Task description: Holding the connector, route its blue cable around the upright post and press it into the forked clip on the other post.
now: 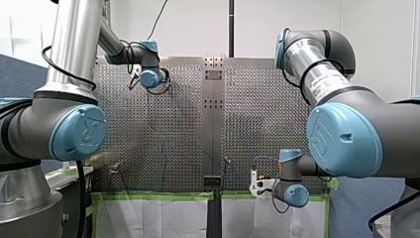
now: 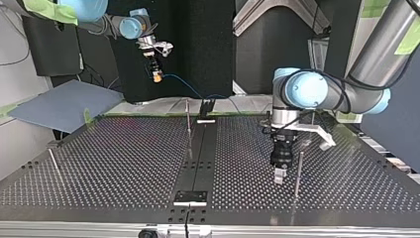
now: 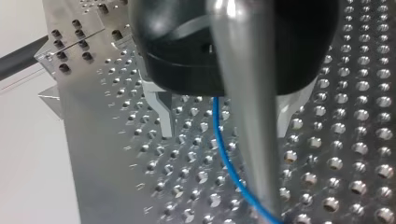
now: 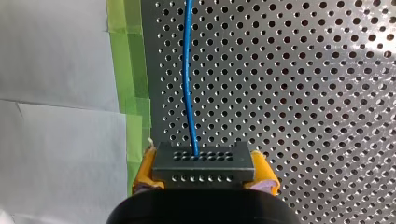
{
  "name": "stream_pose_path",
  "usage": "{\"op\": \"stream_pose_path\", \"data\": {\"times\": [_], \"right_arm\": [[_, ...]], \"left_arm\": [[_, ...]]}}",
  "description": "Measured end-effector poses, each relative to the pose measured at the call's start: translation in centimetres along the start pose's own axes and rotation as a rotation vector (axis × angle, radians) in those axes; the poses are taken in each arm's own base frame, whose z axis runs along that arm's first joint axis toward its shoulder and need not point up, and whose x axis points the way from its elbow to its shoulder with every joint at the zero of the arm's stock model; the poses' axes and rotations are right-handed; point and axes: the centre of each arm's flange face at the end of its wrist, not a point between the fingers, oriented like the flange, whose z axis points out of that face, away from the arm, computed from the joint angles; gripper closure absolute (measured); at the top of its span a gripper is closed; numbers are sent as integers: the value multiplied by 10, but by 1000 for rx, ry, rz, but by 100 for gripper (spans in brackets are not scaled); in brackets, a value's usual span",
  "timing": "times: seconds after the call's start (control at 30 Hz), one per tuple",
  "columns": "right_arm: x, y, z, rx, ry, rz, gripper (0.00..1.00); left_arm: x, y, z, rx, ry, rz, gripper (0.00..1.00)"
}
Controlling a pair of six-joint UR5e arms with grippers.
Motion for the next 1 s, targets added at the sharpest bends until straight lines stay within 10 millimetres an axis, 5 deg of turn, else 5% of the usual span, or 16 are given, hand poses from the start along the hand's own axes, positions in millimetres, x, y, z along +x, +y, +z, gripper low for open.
{"op": "stream_pose_path", "data": {"times": [0.53,1.0], "right_arm": [[0,0,0,0,0,0,100],[0,0,0,-1,0,0,100]], "left_arm": [[38,-25,7,48,78,13,3],[72,-65,-10,120,177,57,3]]}}
